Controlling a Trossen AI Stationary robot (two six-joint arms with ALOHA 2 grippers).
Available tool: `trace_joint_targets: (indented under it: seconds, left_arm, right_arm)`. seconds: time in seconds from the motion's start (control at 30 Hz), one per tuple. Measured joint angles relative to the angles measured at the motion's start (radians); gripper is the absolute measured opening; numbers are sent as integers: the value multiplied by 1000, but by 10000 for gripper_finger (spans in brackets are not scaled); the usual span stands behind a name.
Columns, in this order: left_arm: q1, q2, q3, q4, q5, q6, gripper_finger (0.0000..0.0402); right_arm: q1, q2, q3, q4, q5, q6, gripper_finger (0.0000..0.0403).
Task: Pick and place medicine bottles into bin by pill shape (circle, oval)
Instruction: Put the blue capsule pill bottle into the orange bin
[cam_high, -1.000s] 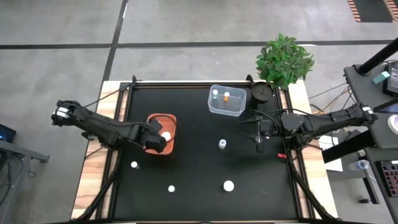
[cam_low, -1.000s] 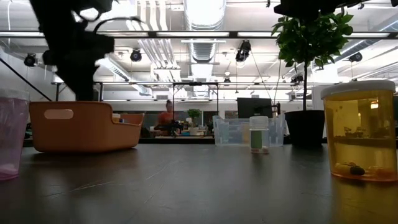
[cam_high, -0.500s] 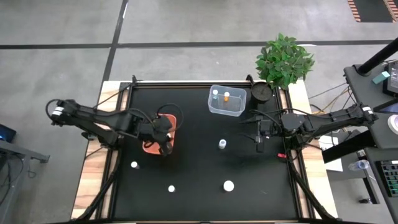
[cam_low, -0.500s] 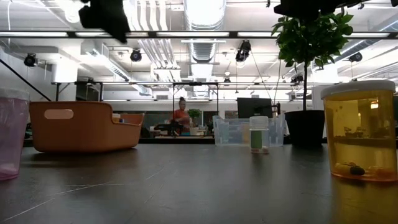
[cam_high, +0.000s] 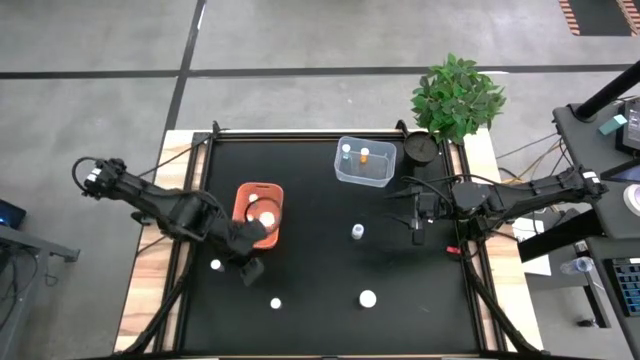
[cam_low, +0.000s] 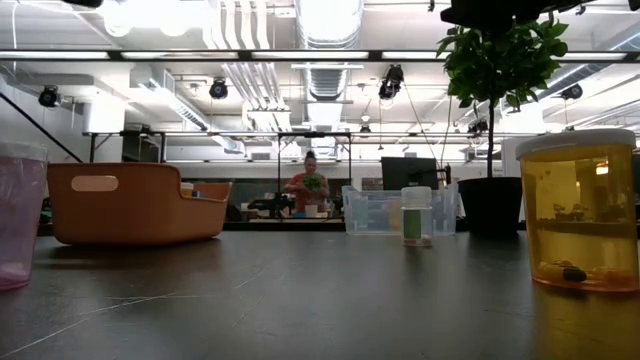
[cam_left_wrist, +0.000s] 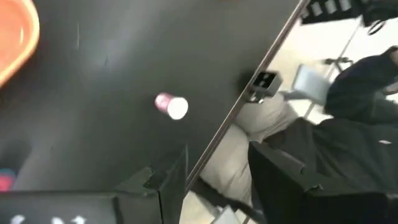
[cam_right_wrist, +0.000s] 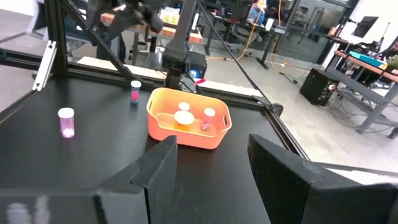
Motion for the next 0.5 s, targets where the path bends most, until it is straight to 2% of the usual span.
trace_joint_targets:
  seconds: [0.2, 0.37, 0.5]
  left_arm:
    - [-125, 0, -61, -3, 8, -37, 153]
    - [-151, -2, -137, -58, -10, -185, 153]
    - [-160, -7, -227, -70, 5, -203, 159]
  right_arm:
    - [0, 0, 0, 0, 0, 0, 189]
    - [0, 0, 0, 3, 0, 0, 189]
    - [0, 0, 0, 3, 0, -4, 189]
